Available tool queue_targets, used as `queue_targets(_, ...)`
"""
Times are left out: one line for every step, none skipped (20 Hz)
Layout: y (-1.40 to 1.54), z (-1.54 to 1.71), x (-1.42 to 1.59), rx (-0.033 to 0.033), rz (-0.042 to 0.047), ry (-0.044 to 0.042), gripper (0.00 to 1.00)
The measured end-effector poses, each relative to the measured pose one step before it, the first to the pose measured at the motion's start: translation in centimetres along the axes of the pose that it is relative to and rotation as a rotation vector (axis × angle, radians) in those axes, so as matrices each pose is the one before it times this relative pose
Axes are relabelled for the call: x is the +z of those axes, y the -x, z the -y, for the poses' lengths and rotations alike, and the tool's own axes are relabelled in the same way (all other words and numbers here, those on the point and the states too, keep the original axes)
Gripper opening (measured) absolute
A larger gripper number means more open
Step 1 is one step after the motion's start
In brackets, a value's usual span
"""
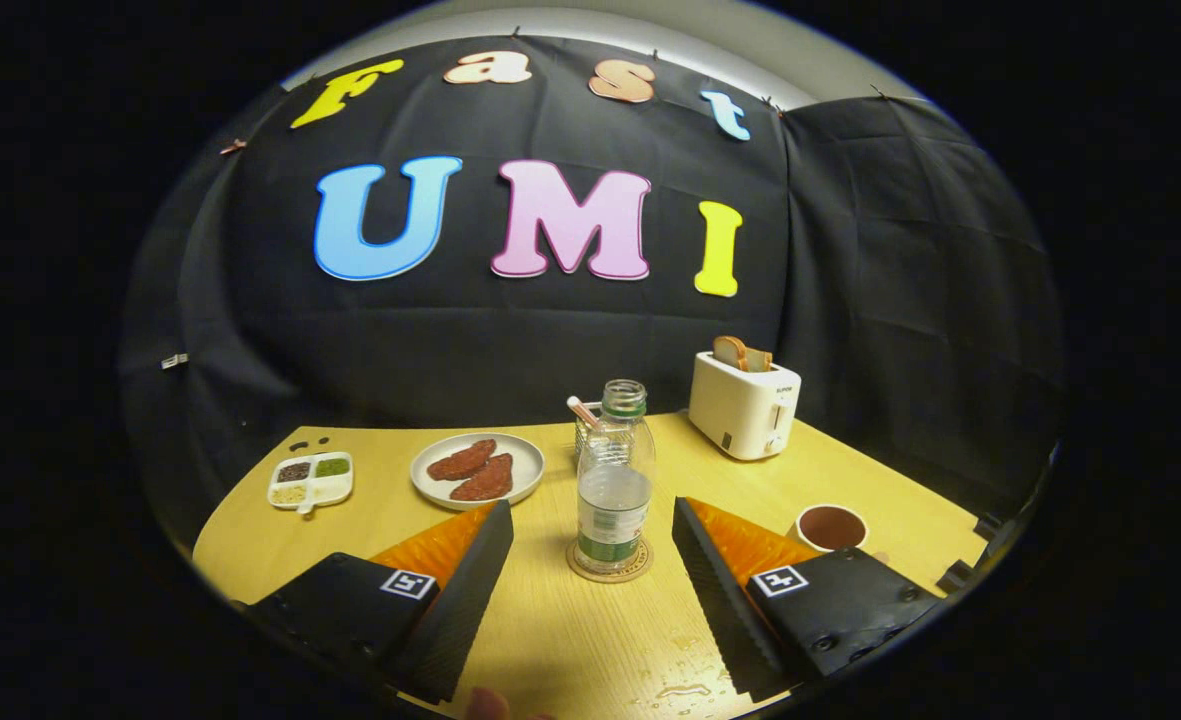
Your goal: Take the bottle from table, then pour the juice into the cup, finally place the bottle on the coaster
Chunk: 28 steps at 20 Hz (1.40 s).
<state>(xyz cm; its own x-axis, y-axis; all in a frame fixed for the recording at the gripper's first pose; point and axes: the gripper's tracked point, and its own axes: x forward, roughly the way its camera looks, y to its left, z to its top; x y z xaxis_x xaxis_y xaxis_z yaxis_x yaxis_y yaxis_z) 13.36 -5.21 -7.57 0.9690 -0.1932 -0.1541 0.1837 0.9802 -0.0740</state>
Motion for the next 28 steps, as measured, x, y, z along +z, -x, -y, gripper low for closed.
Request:
queue_targets(1.636,-0.731,0.939,0.02940,0.02193,0.00106,0.98)
queue_targets(1.533,-0.565,0.838,0.02702,0.02074,-0.00120,0.98)
queue_targets(1.513,-0.700,0.906,0.02580,0.01703,-0.00304,0.98)
queue_targets(1.452,-0.727,0.888,0.02586,0.01367,-0.00594,0.98)
queue_targets(1.394,-0.801,0.911,0.02735,0.01293,-0.00210,0.98)
queue_targets(0.963,-0.742,0.844,0.01942,0.00527,0.00584,0.98)
queue_targets(1.168,-0.218,0.629,0.01294,0.00324,0.00526,0.98)
queue_targets(1.056,-0.441,0.603,0.02097,0.00393,-0.00016,0.98)
queue_targets(1.025,-0.249,0.548,0.01390,0.00115,-0.00225,0.98)
queue_targets(0.932,0.037,0.308,0.01014,-0.00122,-0.00188,0.98)
queue_targets(0.846,0.071,0.089,0.00849,-0.00722,0.00653,0.98)
queue_targets(0.952,0.224,-0.109,0.01042,-0.01139,0.00469,0.98)
queue_targets(0.781,-0.069,-0.006,0.01783,-0.00528,0.00024,0.98)
queue_targets(0.808,0.131,0.056,0.00949,-0.00418,-0.00237,0.98)
queue_targets(0.806,0.203,-0.050,0.00931,-0.00105,-0.00795,0.98)
queue_targets(0.709,0.108,0.019,0.01119,0.00071,-0.01420,0.98)
queue_targets(0.544,0.097,0.085,0.00625,0.00078,-0.01235,0.98)
queue_targets(0.672,0.152,-0.121,0.00673,-0.00446,-0.01150,0.98)
queue_targets(0.346,-0.003,-0.043,0.01262,-0.00434,0.00151,0.98)
queue_targets(0.465,0.040,-0.171,0.01328,-0.00679,0.00889,0.98)
queue_targets(0.289,-0.060,-0.102,0.02093,-0.00896,0.00737,0.98)
queue_targets(0.306,-0.096,-0.323,0.01842,-0.01480,0.00763,0.98)
queue_targets(0.306,0.076,-0.119,0.01529,-0.00714,0.00688,0.98)
queue_targets(0.276,0.218,0.073,0.00903,0.00029,0.00628,0.98)
queue_targets(0.238,0.359,0.015,0.00342,-0.00076,0.00799,0.98)
queue_targets(0.253,0.475,-0.206,-0.00148,-0.00468,0.00967,0.98)
queue_targets(0.153,0.512,-0.204,-0.00303,-0.00568,0.00750,0.98)
queue_targets(0.036,0.395,-0.217,-0.00293,-0.00535,0.00493,0.98)
